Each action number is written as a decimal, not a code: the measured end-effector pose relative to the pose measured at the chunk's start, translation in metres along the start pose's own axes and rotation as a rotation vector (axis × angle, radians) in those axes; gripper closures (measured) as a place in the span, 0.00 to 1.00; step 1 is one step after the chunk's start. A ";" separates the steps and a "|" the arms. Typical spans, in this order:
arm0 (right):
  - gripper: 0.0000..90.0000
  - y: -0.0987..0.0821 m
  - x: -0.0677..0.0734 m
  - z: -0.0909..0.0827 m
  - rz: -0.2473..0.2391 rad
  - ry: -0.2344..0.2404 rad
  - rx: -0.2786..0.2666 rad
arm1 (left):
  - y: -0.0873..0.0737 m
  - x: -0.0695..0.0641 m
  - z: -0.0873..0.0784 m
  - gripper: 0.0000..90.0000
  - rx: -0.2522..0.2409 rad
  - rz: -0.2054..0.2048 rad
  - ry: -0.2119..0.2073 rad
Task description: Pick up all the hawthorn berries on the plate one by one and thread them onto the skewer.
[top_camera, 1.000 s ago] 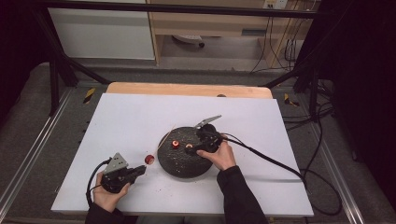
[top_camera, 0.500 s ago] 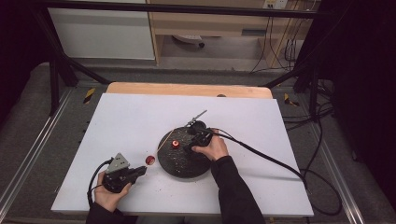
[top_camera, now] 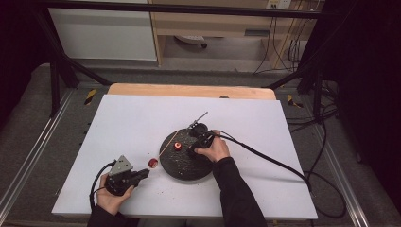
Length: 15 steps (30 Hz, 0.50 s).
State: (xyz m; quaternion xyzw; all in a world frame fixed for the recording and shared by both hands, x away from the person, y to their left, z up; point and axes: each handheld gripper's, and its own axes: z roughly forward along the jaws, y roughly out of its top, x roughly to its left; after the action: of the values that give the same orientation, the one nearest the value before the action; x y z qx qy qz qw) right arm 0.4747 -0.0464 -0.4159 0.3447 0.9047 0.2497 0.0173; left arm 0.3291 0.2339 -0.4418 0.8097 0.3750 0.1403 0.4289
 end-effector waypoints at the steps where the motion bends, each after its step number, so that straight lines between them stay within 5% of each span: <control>1: 0.67 0.000 0.000 0.000 -0.002 0.000 0.001 | 0.000 0.000 0.000 0.98 0.000 0.001 0.000; 7: 0.68 0.000 0.001 -0.005 0.012 0.003 -0.007 | 0.000 0.000 0.000 0.98 -0.005 -0.002 0.002; 15: 0.68 -0.002 0.005 -0.023 0.079 0.008 -0.081 | 0.000 -0.001 0.000 0.98 -0.009 -0.001 0.004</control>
State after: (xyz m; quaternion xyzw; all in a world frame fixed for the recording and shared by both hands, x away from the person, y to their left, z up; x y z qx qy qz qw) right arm 0.4648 -0.0544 -0.3957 0.3780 0.8797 0.2881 0.0176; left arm 0.3283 0.2333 -0.4415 0.8073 0.3755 0.1437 0.4320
